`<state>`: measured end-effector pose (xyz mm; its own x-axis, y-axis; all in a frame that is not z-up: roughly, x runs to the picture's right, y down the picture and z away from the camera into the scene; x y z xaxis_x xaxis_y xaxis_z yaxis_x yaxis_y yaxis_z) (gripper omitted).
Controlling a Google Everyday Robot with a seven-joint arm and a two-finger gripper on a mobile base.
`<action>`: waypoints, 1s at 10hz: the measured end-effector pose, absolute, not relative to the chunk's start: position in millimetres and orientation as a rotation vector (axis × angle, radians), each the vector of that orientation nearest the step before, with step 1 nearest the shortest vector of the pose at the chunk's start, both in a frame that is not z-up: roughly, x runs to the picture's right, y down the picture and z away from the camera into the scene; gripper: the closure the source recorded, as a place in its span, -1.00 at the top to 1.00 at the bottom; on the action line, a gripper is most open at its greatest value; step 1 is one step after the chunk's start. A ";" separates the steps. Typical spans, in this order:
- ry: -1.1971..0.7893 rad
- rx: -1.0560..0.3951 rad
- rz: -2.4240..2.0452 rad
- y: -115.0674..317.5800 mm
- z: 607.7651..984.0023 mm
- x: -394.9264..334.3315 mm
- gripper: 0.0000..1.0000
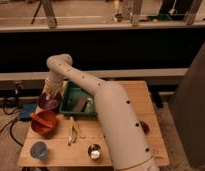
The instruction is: Wipe purple bowl with towel
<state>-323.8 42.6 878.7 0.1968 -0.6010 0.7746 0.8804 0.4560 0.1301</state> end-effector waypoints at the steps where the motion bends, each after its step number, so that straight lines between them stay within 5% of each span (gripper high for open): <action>1: -0.887 -0.393 -1.089 49.1 880.4 -332.9 -1.00; 10: -0.923 -0.472 -1.050 79.8 919.4 -329.1 -1.00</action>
<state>-329.1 79.8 919.4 0.1872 -0.5271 0.8290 0.8897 0.4488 0.0844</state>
